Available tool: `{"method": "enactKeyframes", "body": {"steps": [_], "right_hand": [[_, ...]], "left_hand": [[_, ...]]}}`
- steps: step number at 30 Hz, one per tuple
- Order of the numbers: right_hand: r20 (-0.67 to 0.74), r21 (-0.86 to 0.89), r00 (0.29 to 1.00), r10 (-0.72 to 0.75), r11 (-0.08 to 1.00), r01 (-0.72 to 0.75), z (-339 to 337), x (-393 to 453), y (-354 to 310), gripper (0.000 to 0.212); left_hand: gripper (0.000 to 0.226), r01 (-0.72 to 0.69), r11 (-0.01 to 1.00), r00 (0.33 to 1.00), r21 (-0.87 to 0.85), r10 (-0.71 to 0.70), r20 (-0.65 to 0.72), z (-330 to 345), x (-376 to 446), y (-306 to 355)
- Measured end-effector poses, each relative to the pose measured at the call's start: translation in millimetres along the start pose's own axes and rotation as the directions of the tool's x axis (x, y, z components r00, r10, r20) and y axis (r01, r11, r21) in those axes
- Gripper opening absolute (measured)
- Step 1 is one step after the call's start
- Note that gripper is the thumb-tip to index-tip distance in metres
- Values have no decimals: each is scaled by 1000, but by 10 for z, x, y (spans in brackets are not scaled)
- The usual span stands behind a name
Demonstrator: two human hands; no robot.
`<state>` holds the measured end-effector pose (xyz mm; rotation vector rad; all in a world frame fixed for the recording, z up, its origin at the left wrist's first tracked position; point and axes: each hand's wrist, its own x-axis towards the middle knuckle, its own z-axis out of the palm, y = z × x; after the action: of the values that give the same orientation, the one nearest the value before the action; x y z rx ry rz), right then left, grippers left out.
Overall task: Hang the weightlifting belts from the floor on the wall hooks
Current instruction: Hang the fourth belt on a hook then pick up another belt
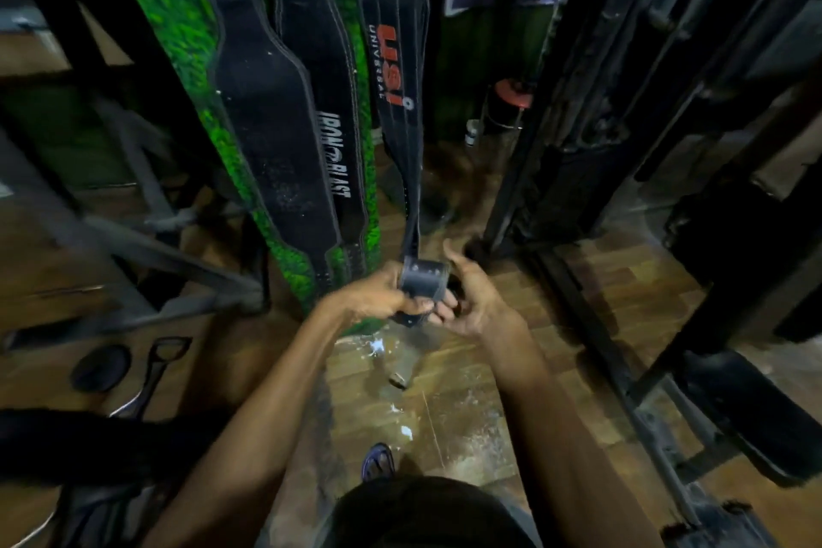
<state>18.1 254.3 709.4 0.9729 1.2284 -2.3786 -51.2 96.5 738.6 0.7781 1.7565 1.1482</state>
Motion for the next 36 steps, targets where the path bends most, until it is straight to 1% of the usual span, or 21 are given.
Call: {"method": "enactKeyframes", "body": {"steps": [2, 6, 7, 8, 10, 11, 12, 14, 15, 17, 20, 22, 24, 25, 27, 29, 30, 31, 33, 34, 36], "right_hand": [[-26, -96, 998, 59, 994, -61, 65, 46, 29, 62], [-35, -141, 996, 80, 986, -84, 14, -106, 159, 23], [-19, -146, 997, 74, 986, -75, -38, -87, 193, 15], [15, -148, 998, 66, 987, -63, -71, -86, 227, 2], [90, -132, 995, 49, 991, -37, -158, -88, 323, 41], [125, -142, 991, 44, 989, -26, -199, -105, 366, 57], [168, -171, 985, 27, 985, 3, -244, -130, 427, 60], [271, -237, 962, 13, 970, 54, -316, -193, 557, 53], [324, -261, 946, 26, 963, 63, -337, -232, 618, 57], [426, -292, 903, 48, 952, 87, -356, -312, 680, 67], [476, -396, 878, 55, 905, 158, -360, -428, 597, 51], [444, -473, 893, 81, 867, 156, -317, -438, 521, 61], [403, -459, 911, 84, 880, 122, -192, -407, 434, 79], [401, -427, 913, 72, 897, 116, -85, -400, 391, 80], [366, -374, 931, -3, 915, 150, 201, -321, 320, 82], [307, -376, 947, -99, 901, 216, 463, -255, 293, 95], [325, -380, 938, -123, 891, 248, 602, -263, 296, 97], [356, -399, 925, -133, 873, 279, 711, -240, 338, 89], [433, -426, 892, -126, 844, 326, 860, -261, 433, 54], [465, -445, 877, -123, 824, 351, 912, -227, 489, 46], [528, -477, 842, -113, 780, 404, 1009, -203, 593, 46]], "left_hand": [[27, 41, 999, 998, -30, -42, -45, 142, -130, -113], [26, 93, 980, 995, -177, -96, -8, 549, -386, -391], [31, 99, 962, 992, -256, -116, -53, 675, -462, -475], [48, 109, 920, 977, -377, -169, -130, 786, -533, -560], [89, 49, 715, 919, -697, -305, -248, 969, -662, -711], [99, -17, 595, 896, -803, -348, -277, 1045, -717, -685], [102, -97, 504, 864, -858, -385, -324, 1087, -747, -632], [86, -281, 360, 792, -889, -436, -427, 1037, -729, -502], [76, -364, 324, 766, -873, -429, -479, 979, -727, -425], [56, -436, 327, 713, -839, -444, -543, 892, -753, -223], [36, -355, 387, 742, -851, -438, -508, 874, -901, -155], [28, -378, 395, 763, -837, -379, -524, 900, -1014, -207], [37, -426, 411, 752, -806, -334, -568, 903, -1099, -269], [44, -447, 444, 731, -777, -319, -603, 901, -1138, -335], [49, -452, 531, 709, -717, -273, -650, 897, -1244, -441], [51, -427, 587, 714, -688, -248, -655, 864, -1375, -563], [51, -405, 614, 715, -678, -250, -653, 829, -1454, -621], [49, -392, 626, 716, -674, -253, -651, 775, -1555, -677], [32, -398, 612, 696, -683, -284, -660, 588, -1776, -709], [26, -440, 566, 671, -697, -308, -674, 459, -1891, -677], [31, -566, 397, 641, -723, -340, -689, 173, -2069, -594]]}}
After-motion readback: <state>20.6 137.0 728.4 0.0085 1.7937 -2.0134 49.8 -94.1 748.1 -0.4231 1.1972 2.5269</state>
